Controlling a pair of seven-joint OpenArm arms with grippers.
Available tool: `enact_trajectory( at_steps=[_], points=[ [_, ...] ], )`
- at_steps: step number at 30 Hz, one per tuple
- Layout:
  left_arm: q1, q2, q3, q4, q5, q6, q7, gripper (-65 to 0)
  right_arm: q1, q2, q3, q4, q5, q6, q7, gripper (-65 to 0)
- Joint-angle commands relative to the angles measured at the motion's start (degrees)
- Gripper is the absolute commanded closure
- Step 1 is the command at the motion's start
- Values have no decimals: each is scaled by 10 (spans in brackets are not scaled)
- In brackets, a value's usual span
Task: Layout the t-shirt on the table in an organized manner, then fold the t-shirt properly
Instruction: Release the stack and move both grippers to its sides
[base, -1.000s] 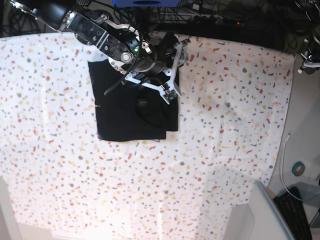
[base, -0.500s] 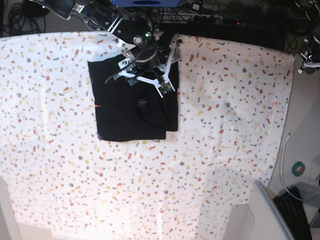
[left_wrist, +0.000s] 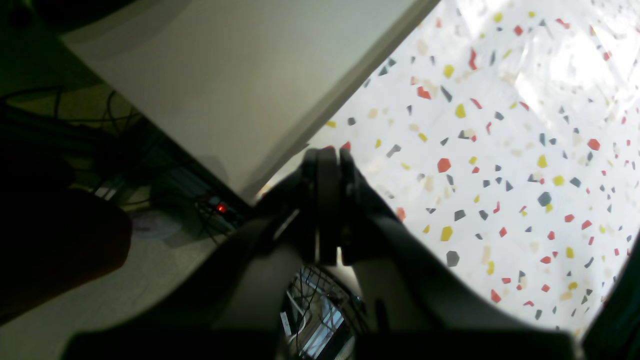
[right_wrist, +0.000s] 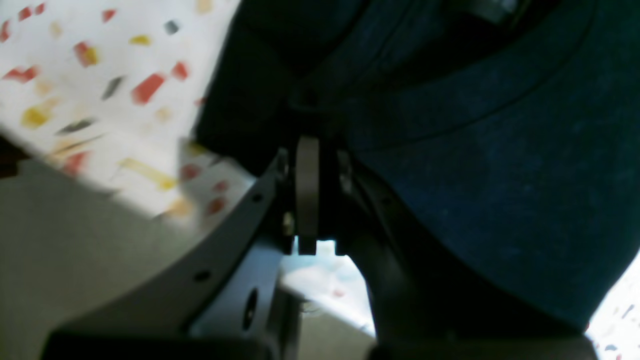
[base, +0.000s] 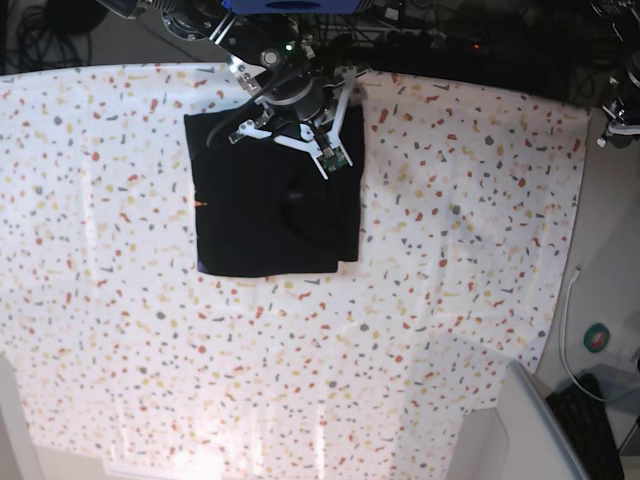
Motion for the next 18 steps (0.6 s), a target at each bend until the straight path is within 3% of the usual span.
enact_trajectory(
  at_steps=[1,6,10,15,18],
  points=[
    [2,-11,-4,8,-7,-3,-10,0,-6,2,-2,30,-3,1,9,0],
    [2,-11,-3,8,-6,-3,-10,0,-19,13,-2,51,-3,2,9,0],
    [1,-10,15,8,-6,-3,-10,0,-15,-2,-3,5,11,5,15,0],
    [2,-9,66,14,-6,-1,-10,0,-4,-20,0,-53,13,59,48,0],
    [1,-7,100,26,-6,0,-10,0,-4,-29,1,-61,13,64,51,0]
  ],
)
